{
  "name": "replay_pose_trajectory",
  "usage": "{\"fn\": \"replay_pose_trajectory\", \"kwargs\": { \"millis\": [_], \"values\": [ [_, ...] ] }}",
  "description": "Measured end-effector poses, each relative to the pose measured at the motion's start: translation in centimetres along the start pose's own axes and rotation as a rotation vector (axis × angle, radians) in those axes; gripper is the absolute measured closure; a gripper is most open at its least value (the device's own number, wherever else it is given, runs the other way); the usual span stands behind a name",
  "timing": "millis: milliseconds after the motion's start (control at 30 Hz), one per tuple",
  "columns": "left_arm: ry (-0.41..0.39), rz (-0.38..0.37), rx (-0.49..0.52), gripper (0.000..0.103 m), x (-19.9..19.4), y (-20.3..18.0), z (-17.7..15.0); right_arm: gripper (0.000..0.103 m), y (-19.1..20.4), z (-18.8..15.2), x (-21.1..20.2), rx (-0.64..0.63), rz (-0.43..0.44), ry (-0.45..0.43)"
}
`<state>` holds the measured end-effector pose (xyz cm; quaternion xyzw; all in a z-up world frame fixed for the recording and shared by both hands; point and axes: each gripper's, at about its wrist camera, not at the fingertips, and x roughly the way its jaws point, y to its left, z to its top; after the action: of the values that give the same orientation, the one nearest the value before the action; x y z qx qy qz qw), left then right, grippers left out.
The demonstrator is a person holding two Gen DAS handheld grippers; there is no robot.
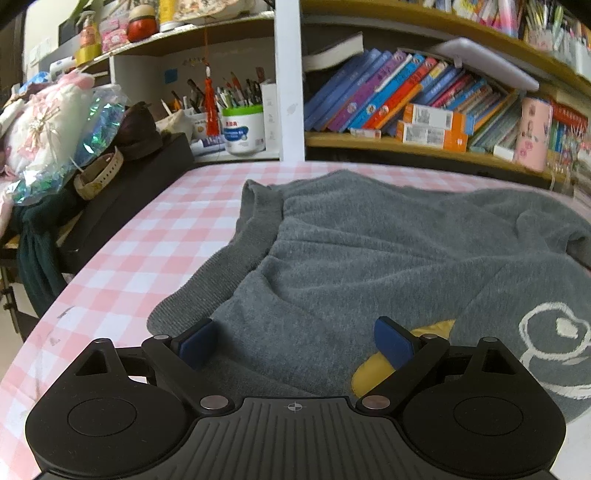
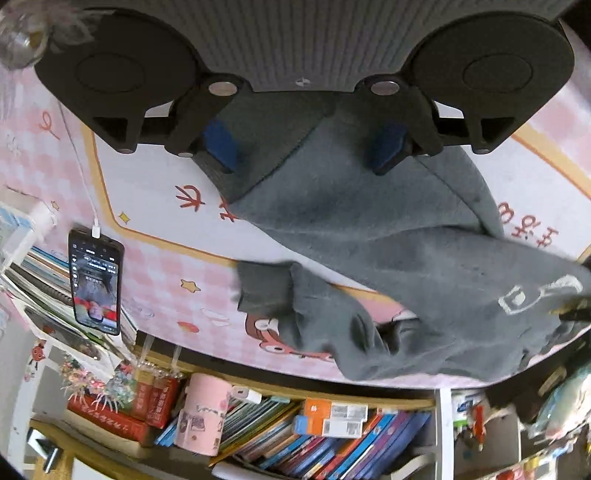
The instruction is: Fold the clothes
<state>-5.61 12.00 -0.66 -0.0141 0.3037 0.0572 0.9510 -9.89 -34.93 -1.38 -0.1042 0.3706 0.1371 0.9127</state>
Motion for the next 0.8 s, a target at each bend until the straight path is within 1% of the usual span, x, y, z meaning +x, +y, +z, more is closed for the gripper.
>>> {"fn": "replay_pose_trajectory", "kwargs": {
  "millis": [100,200,233,267,300,333,367,433,467,500,533,567,600,633,700,733,800],
  "values": [
    [-0.039,-0.027,-0.039,0.009,-0.7,0.8,-0.1,0.025,-0.8,-0.2,-0.2,0.0,0.016,0.017],
    [-0.054,-0.051,-0.004,0.012,-1.3,0.7,0.1,0.025,-1.5,-0.6,-0.5,0.014,0.024,0.022],
    [-0.038,-0.098,0.037,0.017,-1.2,0.5,0.3,0.025,-1.7,-0.6,-0.4,0.02,0.031,0.022],
    [-0.022,-0.145,0.078,0.027,-1.0,0.2,0.5,0.024,-2.0,-0.7,-0.3,0.027,0.039,0.023],
    [-0.006,-0.191,0.119,0.034,-0.9,0.0,0.6,0.022,-2.2,-0.7,-0.2,0.033,0.046,0.024],
    [0.009,-0.238,0.16,0.045,-0.7,-0.3,0.8,0.022,-2.4,-0.7,-0.2,0.04,0.053,0.025],
    [0.026,-0.281,0.197,0.053,-0.5,-0.5,1.0,0.022,-2.5,-0.7,-0.1,0.033,0.057,0.027],
    [0.056,-0.328,0.214,0.054,0.5,-0.3,1.7,0.022,-3.0,-0.4,0.0,0.018,0.059,0.036],
    [0.067,-0.335,0.205,0.058,0.9,0.0,2.1,0.022,-3.4,-0.3,0.2,0.013,0.044,0.036],
    [0.077,-0.321,0.201,0.065,1.5,0.3,2.7,0.022,-3.8,-0.2,0.3,0.009,0.028,0.037],
    [0.088,-0.297,0.203,0.078,2.1,0.5,3.2,0.021,-4.3,-0.2,0.4,0.006,-0.013,0.034],
    [0.098,-0.251,0.224,0.074,2.8,0.7,3.5,0.021,-4.8,-0.1,0.6,0.002,-0.054,0.03],
    [0.093,-0.241,0.228,0.074,3.4,1.1,3.9,0.021,-5.3,0.0,0.8,-0.013,-0.124,0.022],
    [0.1,-0.235,0.205,0.074,4.1,1.6,4.3,0.021,-5.8,0.2,1.1,-0.029,-0.193,0.013],
    [0.11,-0.222,0.169,0.084,5.4,2.6,5.1,0.021,-6.3,0.4,1.7,-0.035,-0.253,0.0],
    [0.102,-0.212,0.179,0.084,5.8,2.6,5.3,0.021,-6.1,0.6,2.0,-0.045,-0.276,-0.007],
    [0.099,-0.203,0.141,0.084,6.3,3.0,5.6,0.021,-5.3,0.9,2.5,-0.088,-0.3,-0.021]
  ]
}}
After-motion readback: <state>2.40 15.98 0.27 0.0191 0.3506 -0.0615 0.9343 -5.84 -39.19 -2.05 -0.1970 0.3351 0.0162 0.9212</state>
